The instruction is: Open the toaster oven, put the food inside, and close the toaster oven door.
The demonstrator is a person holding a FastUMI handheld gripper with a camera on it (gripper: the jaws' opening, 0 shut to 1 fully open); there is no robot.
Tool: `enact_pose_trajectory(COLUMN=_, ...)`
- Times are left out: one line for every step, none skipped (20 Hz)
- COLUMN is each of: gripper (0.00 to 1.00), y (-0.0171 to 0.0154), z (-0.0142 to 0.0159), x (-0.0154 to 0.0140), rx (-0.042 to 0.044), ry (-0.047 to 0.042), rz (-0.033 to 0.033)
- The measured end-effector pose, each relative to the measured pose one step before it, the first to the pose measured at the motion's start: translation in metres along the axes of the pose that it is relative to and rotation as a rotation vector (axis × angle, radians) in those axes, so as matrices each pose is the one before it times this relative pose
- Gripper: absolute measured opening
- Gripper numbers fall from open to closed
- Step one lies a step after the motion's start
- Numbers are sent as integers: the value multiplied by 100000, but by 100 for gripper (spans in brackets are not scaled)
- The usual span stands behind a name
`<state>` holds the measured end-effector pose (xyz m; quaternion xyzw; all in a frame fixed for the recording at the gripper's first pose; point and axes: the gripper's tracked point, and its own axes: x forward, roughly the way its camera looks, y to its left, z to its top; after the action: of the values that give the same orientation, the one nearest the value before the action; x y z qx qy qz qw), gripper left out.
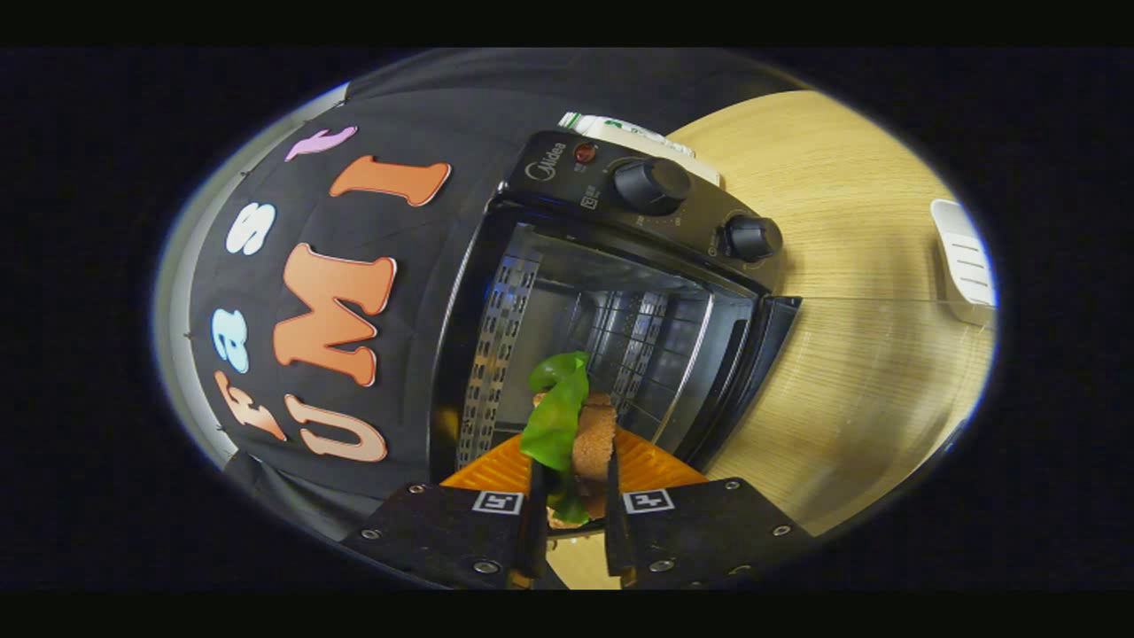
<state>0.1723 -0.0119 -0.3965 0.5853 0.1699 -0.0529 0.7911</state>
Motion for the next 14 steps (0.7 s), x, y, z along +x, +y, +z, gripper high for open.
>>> enact_pose_trajectory(gripper=27, y=208, z=325, x=145, rx=-293, ry=-2221, rz=302)
enact_pose_trajectory(gripper=27, y=-26, z=372, x=355, rx=-358, ry=-2248, rz=-114)
enact_pose_trajectory(gripper=27, y=-30, z=270, x=258, rx=309, ry=-1283, rz=-122)
enact_pose_trajectory(gripper=27, y=-41, z=217, x=338, rx=1202, ry=-439, rz=-701)
enact_pose_trajectory(gripper=28, y=77, z=70, x=231, rx=1735, ry=-382, rz=64)
enact_pose_trajectory(gripper=28, y=4, z=43, x=316, rx=1479, ry=-104, rz=-479)
enact_pose_trajectory(gripper=30, y=-63, z=-193, x=173, rx=809, ry=48, rz=-677)
enact_pose_trajectory(gripper=31, y=-193, z=-238, x=73, rx=573, ry=129, rz=-1392)
enact_pose_trajectory(gripper=35, y=-56, z=-72, x=34, rx=245, ry=-364, rz=-1148)
enact_pose_trajectory(gripper=37, y=-286, z=-32, x=-145, rx=-147, ry=-99, rz=-1591)
enact_pose_trajectory(gripper=42, y=-155, z=-209, x=-144, rx=-549, ry=-240, rz=-1126)
enact_pose_trajectory(gripper=46, y=-285, z=-226, x=-533, rx=-683, ry=65, rz=-1343)
enact_pose_trajectory(gripper=57, y=-36, z=-163, x=-126, rx=31, ry=-247, rz=-51)
enact_pose_trajectory(gripper=62, y=-48, z=209, x=-397, rx=267, ry=-823, rz=-397)
